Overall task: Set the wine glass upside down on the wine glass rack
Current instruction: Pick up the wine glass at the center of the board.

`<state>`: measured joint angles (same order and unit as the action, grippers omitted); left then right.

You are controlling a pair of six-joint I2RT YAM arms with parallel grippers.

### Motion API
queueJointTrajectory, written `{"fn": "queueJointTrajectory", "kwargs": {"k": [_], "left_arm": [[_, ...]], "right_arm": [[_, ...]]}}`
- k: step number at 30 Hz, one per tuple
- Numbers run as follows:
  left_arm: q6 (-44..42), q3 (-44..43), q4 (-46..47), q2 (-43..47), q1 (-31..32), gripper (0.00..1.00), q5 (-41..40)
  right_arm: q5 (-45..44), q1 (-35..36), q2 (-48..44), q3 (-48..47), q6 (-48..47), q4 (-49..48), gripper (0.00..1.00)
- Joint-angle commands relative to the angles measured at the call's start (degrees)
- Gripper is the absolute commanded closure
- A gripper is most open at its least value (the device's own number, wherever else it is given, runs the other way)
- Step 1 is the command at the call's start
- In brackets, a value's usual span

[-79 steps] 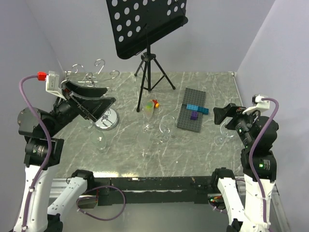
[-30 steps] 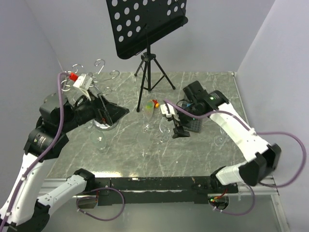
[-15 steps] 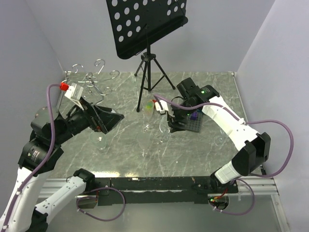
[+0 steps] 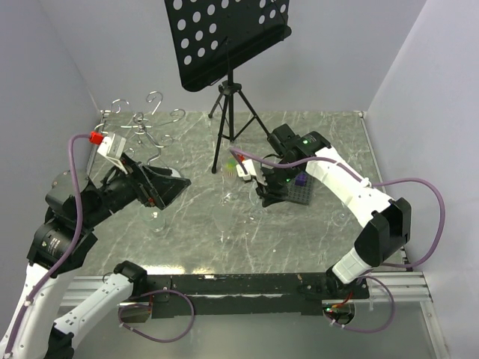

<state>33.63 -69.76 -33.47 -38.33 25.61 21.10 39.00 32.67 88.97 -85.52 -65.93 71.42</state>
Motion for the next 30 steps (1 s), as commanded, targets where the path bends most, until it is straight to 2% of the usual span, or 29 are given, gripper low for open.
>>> {"fn": "queueJointTrajectory", "kwargs": {"k": [1, 9, 22, 25, 28, 30], "left_arm": [[0.91, -0.03, 2.54, 0.53, 0.23, 0.03, 0.60], [1.79, 0.41, 3.68, 0.71, 0.23, 0.04, 2.36], [2.58, 0.41, 4.82, 0.53, 0.23, 0.04, 3.68], [2.76, 0.58, 5.08, 0.53, 0.23, 0.03, 3.77], [3.20, 0.76, 5.61, 0.53, 0.23, 0.04, 4.29], [3.72, 1.20, 6.22, 0.45, 0.23, 0.04, 4.82]], "right_arm": [[0.81, 0.56, 0.94, -3.43, -0.95, 2.23, 0.64], [1.42, 0.56, 1.47, -4.22, 0.19, 2.85, 0.85], [0.55, 0.47, 2.17, -3.69, 2.39, 2.23, 0.79], [0.81, 0.56, 2.09, -3.96, 2.47, 2.32, 0.87], [1.16, 0.56, 2.09, -4.83, 2.83, 2.76, 1.00], [1.60, 0.56, 1.56, -5.45, 3.44, 2.85, 1.00]]}}
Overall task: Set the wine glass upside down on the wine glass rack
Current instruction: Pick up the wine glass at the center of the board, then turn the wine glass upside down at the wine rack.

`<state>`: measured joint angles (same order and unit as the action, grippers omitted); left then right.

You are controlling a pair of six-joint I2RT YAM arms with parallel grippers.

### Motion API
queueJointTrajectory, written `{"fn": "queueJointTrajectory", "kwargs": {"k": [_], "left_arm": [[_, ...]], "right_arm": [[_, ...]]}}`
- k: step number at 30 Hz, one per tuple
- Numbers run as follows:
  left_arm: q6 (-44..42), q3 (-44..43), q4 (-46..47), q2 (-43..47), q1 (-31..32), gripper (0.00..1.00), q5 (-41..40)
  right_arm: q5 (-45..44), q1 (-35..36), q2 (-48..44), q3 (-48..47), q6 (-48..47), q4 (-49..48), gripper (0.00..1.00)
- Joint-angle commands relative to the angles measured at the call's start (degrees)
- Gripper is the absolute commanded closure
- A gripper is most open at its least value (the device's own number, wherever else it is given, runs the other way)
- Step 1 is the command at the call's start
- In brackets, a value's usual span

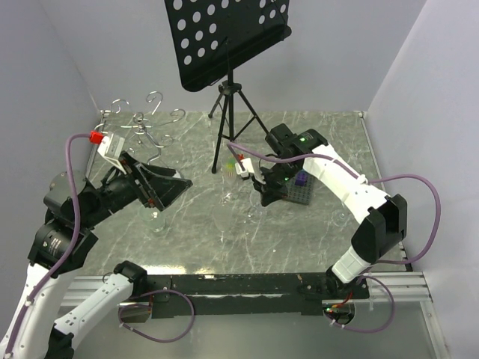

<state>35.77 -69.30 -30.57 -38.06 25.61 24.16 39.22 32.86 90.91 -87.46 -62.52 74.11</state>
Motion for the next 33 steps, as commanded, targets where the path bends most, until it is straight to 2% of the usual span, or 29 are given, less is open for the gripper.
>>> {"fn": "queueJointTrajectory", "kwargs": {"k": [1, 11, 19, 22, 26, 33], "left_arm": [[1.93, 0.92, 3.58, 0.18, 0.23, 0.04, 2.11], [10.89, 3.82, 14.74, -1.75, 0.23, 0.04, 11.86], [17.05, 4.52, 20.81, -7.89, 0.41, 0.03, 16.79], [17.41, 3.47, 21.34, -10.71, 2.42, 0.03, 15.31], [14.95, 0.57, 18.44, -15.54, 6.64, 0.03, 10.92], [13.63, 1.36, 18.35, -18.97, 11.22, 0.03, 5.73]], "right_arm": [[1.47, 0.36, -0.91, -3.68, 0.55, -0.01, 1.00], [7.88, -1.65, -13.03, -2.80, 7.84, 0.69, 1.00], [21.41, -14.92, -28.23, -1.93, 12.59, 2.19, 1.00], [24.32, -20.28, -33.86, -1.49, 16.02, -0.80, 1.00], [26.51, -25.38, -36.94, -1.49, 20.50, -4.66, 1.00], [30.47, -28.20, -38.00, -0.08, 23.49, -7.48, 1.00]]}}
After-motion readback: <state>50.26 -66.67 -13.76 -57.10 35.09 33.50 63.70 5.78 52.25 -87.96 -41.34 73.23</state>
